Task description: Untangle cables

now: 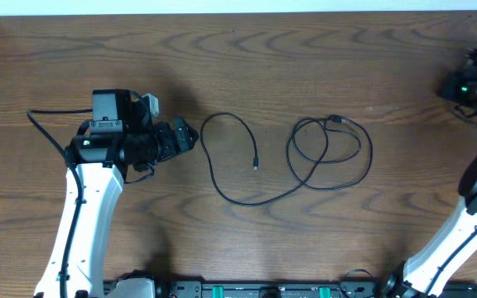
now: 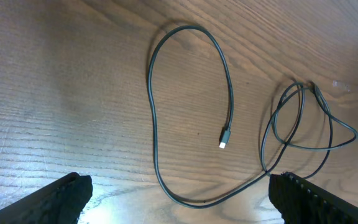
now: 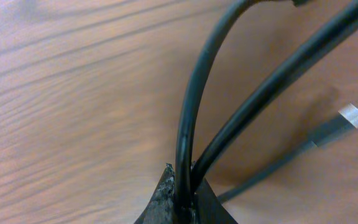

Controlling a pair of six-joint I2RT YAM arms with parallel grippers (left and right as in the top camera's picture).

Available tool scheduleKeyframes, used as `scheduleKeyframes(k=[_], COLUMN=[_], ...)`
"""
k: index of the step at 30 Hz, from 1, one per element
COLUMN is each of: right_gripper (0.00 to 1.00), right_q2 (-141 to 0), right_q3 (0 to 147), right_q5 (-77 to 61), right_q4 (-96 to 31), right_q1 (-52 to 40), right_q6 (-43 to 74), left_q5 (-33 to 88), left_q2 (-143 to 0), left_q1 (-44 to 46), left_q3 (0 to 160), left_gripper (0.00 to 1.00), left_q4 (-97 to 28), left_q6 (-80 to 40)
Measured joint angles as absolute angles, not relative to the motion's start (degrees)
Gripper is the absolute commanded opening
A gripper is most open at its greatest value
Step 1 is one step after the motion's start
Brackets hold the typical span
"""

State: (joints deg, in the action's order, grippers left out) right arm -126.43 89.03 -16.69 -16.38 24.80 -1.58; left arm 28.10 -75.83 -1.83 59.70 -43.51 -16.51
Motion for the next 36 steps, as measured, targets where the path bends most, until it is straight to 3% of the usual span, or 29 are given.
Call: scheduleKeyframes(k=[1,2,4,10,16,23,36], right_gripper=[0.01,0.10,0.40,0.99,0.99,0.99,0.99], right_q2=[-126.43,-126.43,-126.43,-125.84,-115.94,-96.42,-95.20], right_q3=[89.03,89.03,89.03,89.03,88.77,89.38,89.38], right_q5=[-16.78,-16.47,-14.66,-5.67,-2.76,-8.82,-14.22], right_q4=[-16.58,-16.69,-16.71,-17.74,-19.88,-25.56,-53.15], right_q1=[23.81,22.35,20.51,19.11,19.79,16.99,-7.01], right_q6=[-2.15,-2.74,-3.09,-3.40,-2.24,-0.91,7.73], left_q5=[28.12,28.12,28.10,28.10,28.10,28.10,28.12], left_q2=[-75.83,-75.83,-75.83,-75.83,-75.83,-75.85,-75.85], left_q1=[-1.83,-1.83,-1.83,-1.83,-1.83,-1.83,-1.83], left_q3=[59.70,59.70,59.70,59.70,59.70,59.70,59.70], left_gripper=[0.97,0.97,0.97,0.97,0.97,0.97,0.97], left_q4=[-43.51,-43.51,-43.51,-43.51,-43.53,-43.51,-43.51], left_q6=[-16.51,-16.51,-16.51,-16.51,-16.49,-16.49,-16.51])
